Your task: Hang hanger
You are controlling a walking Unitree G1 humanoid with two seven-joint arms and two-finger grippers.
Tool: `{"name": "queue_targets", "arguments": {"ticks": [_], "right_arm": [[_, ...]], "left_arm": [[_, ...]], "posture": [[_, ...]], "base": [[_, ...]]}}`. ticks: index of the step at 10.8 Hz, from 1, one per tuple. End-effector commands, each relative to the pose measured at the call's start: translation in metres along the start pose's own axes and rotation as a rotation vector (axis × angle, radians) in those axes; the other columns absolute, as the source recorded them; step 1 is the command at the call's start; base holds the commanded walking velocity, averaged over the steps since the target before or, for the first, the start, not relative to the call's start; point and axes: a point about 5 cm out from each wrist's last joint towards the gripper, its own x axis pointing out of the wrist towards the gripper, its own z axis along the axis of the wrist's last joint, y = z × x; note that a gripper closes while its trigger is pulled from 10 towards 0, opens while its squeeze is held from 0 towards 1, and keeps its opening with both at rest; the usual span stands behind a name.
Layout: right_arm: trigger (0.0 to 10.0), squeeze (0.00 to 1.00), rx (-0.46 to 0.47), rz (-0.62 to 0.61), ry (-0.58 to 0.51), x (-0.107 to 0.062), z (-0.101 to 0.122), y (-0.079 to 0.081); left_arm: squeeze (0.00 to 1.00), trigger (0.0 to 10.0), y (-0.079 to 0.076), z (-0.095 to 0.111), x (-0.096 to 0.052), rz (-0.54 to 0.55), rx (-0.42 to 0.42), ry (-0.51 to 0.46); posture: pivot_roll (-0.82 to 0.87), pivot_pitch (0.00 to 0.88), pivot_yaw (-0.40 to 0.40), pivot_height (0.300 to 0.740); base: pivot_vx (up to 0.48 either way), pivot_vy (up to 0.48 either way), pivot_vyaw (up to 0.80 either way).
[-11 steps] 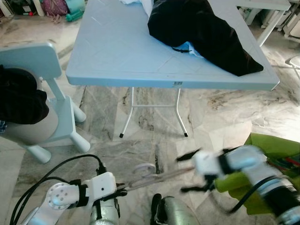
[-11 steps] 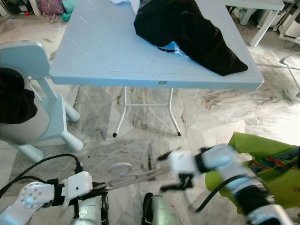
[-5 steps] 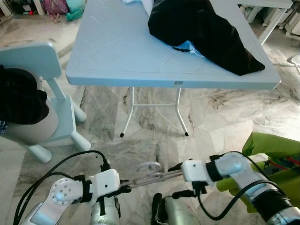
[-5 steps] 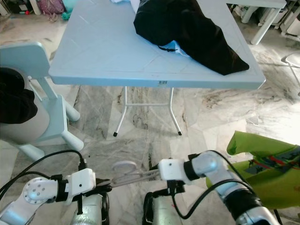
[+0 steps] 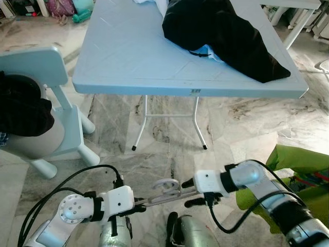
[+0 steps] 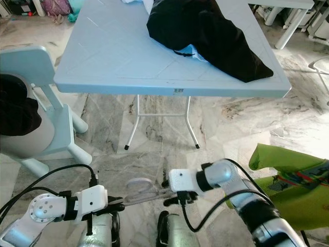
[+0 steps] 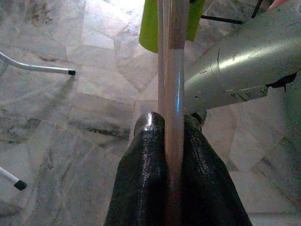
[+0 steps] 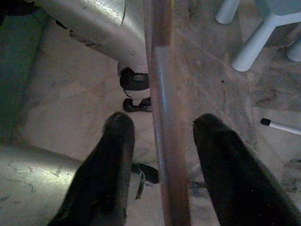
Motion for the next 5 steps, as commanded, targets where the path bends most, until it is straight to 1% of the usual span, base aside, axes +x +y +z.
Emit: {"name": "queue_targets", "arguments": {"ticks": [1, 5], "right_arm": [[0.0, 0.00, 0.001, 0.018, 0.017, -0.001, -0.001, -0.001], [0.0, 0.00, -0.002, 0.052, 0.077, -0.012, -0.006, -0.005]], "left_arm": [[0.00, 10.0, -0.003, -0.001, 0.003, -0.017, 0.002, 0.006], [0.00, 10.0, -0.004, -0.004, 0.004, -0.024, 0.003, 0.020]], "posture": [[0.04, 0.190, -0.045, 0.740], [0.04, 0.186, -0.045, 0.740]], "base": [[0.000, 0.000, 0.00], [0.000, 0.000, 0.00]]}}
